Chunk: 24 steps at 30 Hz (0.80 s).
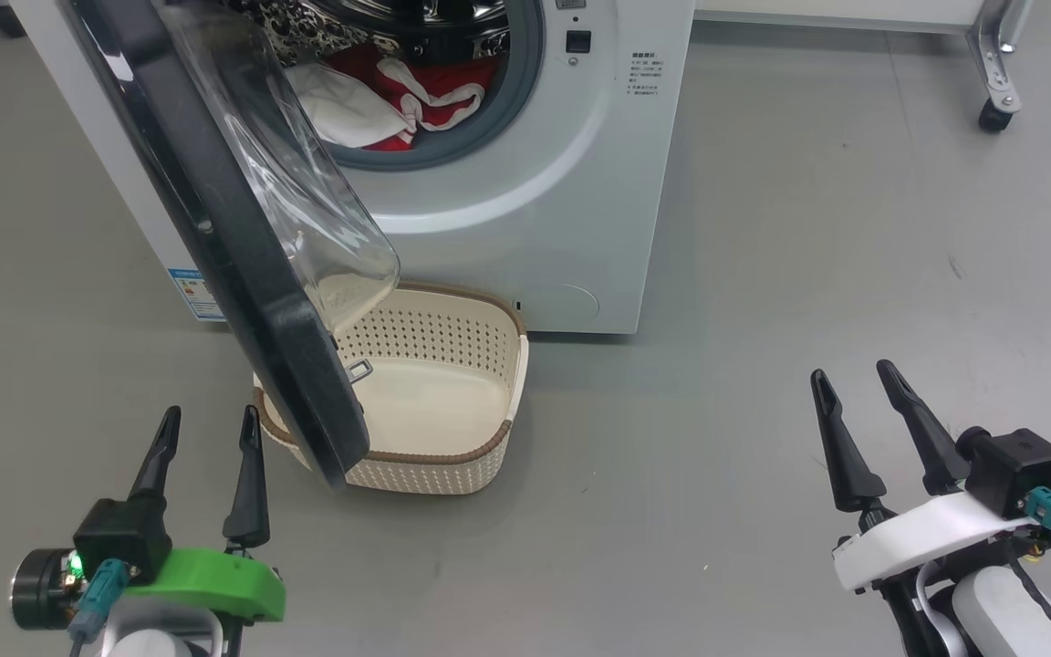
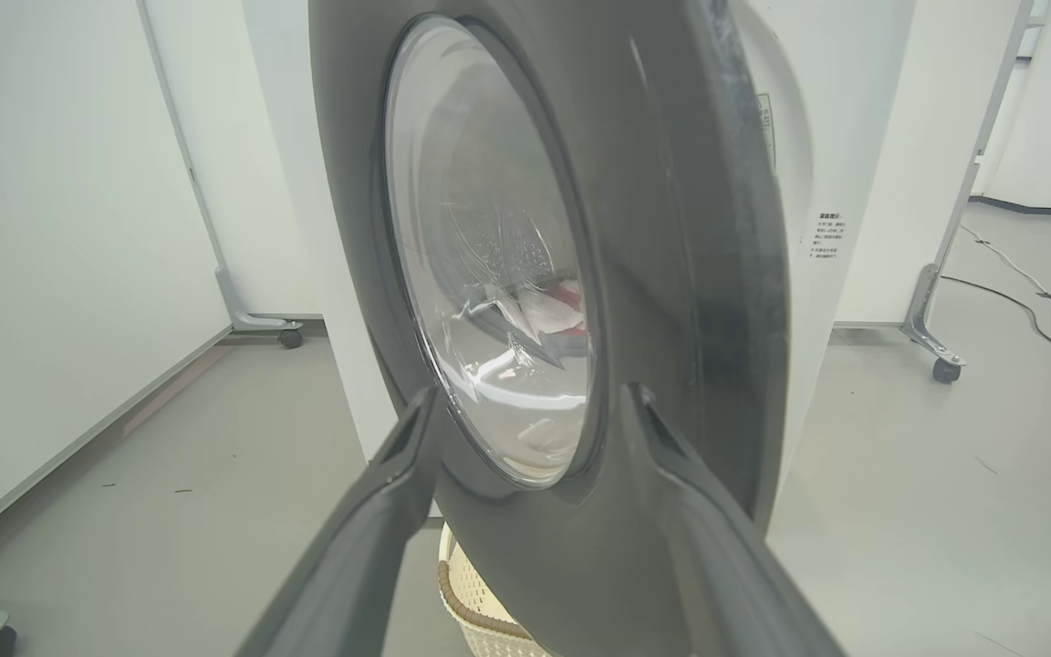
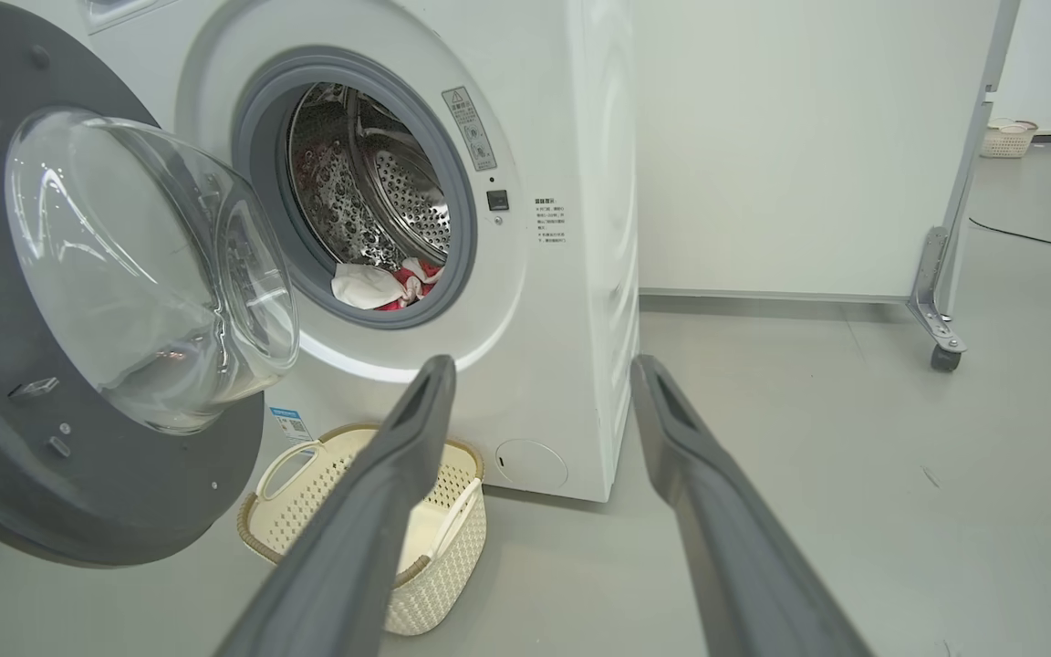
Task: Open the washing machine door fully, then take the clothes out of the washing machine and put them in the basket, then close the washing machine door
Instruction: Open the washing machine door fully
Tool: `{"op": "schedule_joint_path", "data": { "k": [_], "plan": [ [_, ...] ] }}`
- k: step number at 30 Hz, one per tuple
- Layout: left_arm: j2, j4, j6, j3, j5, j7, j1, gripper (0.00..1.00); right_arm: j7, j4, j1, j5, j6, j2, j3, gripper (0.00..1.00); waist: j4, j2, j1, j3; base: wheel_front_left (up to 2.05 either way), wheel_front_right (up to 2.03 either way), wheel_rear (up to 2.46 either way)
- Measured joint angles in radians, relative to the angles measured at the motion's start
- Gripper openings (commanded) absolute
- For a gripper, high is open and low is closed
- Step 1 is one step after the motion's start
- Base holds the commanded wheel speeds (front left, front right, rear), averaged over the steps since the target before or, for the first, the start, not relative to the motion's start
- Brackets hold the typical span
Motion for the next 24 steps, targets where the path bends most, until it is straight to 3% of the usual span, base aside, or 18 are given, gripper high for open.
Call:
{"op": "schedule_joint_path", "data": {
  "k": [24],
  "plan": [
    [-0.010,0.014,-0.011,0.018,-0.020,0.000,0.007,1.00,0.000,-0.061,0.100,-0.096,0.000,0.044,-0.083,1.00,-0.012,0.0000,0.0000,0.007,0.00,0.00,0.00]
  ]
}}
